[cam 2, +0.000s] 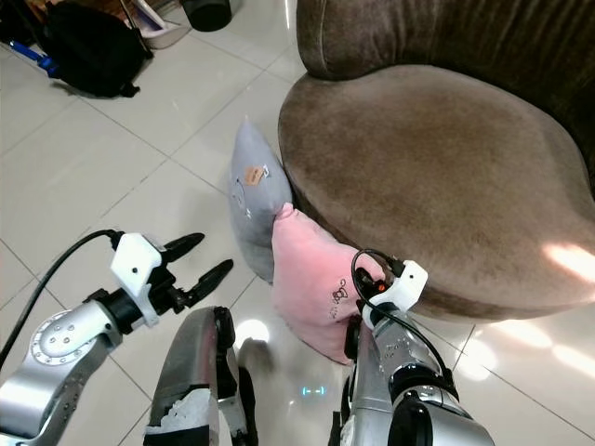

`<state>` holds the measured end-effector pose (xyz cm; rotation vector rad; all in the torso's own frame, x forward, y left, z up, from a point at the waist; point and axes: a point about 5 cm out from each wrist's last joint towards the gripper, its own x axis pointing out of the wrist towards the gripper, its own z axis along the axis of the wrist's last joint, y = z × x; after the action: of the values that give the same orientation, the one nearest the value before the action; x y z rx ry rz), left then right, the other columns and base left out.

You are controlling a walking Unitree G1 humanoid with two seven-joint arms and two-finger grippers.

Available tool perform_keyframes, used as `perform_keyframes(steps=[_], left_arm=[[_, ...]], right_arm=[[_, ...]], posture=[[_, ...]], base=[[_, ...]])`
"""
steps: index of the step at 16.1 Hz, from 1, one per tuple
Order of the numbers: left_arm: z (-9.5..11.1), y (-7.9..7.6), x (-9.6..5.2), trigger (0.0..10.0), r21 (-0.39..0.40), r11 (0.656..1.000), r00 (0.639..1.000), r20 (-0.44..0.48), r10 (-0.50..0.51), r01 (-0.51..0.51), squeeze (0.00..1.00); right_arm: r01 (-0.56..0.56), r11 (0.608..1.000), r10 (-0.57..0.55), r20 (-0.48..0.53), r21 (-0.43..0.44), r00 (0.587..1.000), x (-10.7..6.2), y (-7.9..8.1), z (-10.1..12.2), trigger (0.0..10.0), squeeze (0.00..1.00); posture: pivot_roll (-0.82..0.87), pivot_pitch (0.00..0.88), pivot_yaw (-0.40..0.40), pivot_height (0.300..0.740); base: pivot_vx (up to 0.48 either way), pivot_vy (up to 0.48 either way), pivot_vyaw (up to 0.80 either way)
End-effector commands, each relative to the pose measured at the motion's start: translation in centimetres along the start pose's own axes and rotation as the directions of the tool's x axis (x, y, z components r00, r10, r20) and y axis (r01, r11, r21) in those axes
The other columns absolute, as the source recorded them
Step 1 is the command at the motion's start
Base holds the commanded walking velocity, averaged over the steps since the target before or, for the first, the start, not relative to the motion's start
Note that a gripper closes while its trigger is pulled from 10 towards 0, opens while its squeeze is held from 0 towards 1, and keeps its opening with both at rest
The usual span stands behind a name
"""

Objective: Move the pillow to the sofa from floor

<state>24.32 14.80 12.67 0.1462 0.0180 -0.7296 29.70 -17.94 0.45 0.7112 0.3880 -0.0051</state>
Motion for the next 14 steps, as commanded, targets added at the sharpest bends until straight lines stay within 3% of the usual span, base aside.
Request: perform_keyframes(steps=[1,3,6,7,8,9,10,12,13,14], left_arm=[[-0.3,-0.8,-0.1,10.0,-0.021,0.999,1.0,-0.01,-0.029,0.029,0.0],[-0.3,-1.3,0.4,10.0,-0.044,0.999,1.0,0.009,-0.029,0.029,0.0],[-0.1,-1.5,0.0,10.0,-0.073,0.997,0.999,0.036,-0.003,0.006,0.0],[0.3,-1.3,-0.1,10.0,-0.075,0.997,0.998,0.057,0.009,-0.005,0.0],[0.4,-1.2,0.0,10.0,-0.076,0.997,0.998,0.065,0.019,-0.014,0.0],[1.1,-0.7,0.2,10.0,-0.08,0.996,0.993,0.099,0.058,-0.051,0.0],[1.7,-0.3,0.4,10.0,-0.083,0.993,0.988,0.127,0.089,-0.079,0.0],[2.6,0.2,0.9,10.0,-0.077,0.991,0.979,0.162,0.122,-0.11,0.0],[3.4,0.5,1.6,10.0,-0.069,0.989,0.971,0.19,0.145,-0.134,0.0],[4.3,0.6,2.5,10.0,-0.057,0.985,0.964,0.201,0.174,-0.166,0.0]], right_arm=[[-0.072,0.997,0.072,0.025,0.0,0.997,-0.2,0.5,0.2,0.0,0.0],[-0.197,0.98,0.197,0.097,-0.008,0.976,-0.8,2.0,1.7,0.0,0.0],[-0.319,0.947,0.32,0.207,-0.038,0.925,-2.9,5.0,4.2,0.0,0.0],[-0.371,0.925,0.379,0.271,-0.085,0.885,-4.4,7.2,6.2,0.0,0.0],[-0.378,0.921,0.388,0.309,-0.095,0.868,-4.9,8.0,7.3,0.0,0.0],[-0.383,0.915,0.399,0.433,-0.128,0.808,-6.5,10.6,11.0,0.0,0.0],[-0.359,0.919,0.39,0.512,-0.164,0.765,-7.2,12.0,13.3,0.0,0.0],[-0.301,0.928,0.372,0.591,-0.219,0.716,-8.0,13.3,15.9,0.0,0.0],[-0.233,0.937,0.348,0.636,-0.26,0.689,-8.5,13.9,17.6,0.0,0.0],[-0.133,0.924,0.348,0.649,-0.357,0.676,-9.1,15.0,18.9,0.0,0.0]], posture=[[0.13,0.172,0.072,0.574],[0.08,0.149,0.068,0.574],[0.04,0.128,0.065,0.574],[0.02,0.119,0.063,0.574],[0.0,0.108,0.062,0.574],[-0.01,0.098,0.062,0.574],[-0.02,0.084,0.06,0.574],[-0.04,0.064,0.06,0.574],[-0.04,0.048,0.063,0.574],[-0.05,0.036,0.065,0.574]], base=[[0.0,0.0,0.0],[0.0,0.0,0.0],[0.0,0.0,0.0],[0.0,0.0,0.0],[0.0,0.0,0.0],[0.0,0.0,0.0],[0.0,0.0,0.0],[0.0,0.0,0.0],[0.0,0.0,0.0],[0.0,0.0,0.0]])
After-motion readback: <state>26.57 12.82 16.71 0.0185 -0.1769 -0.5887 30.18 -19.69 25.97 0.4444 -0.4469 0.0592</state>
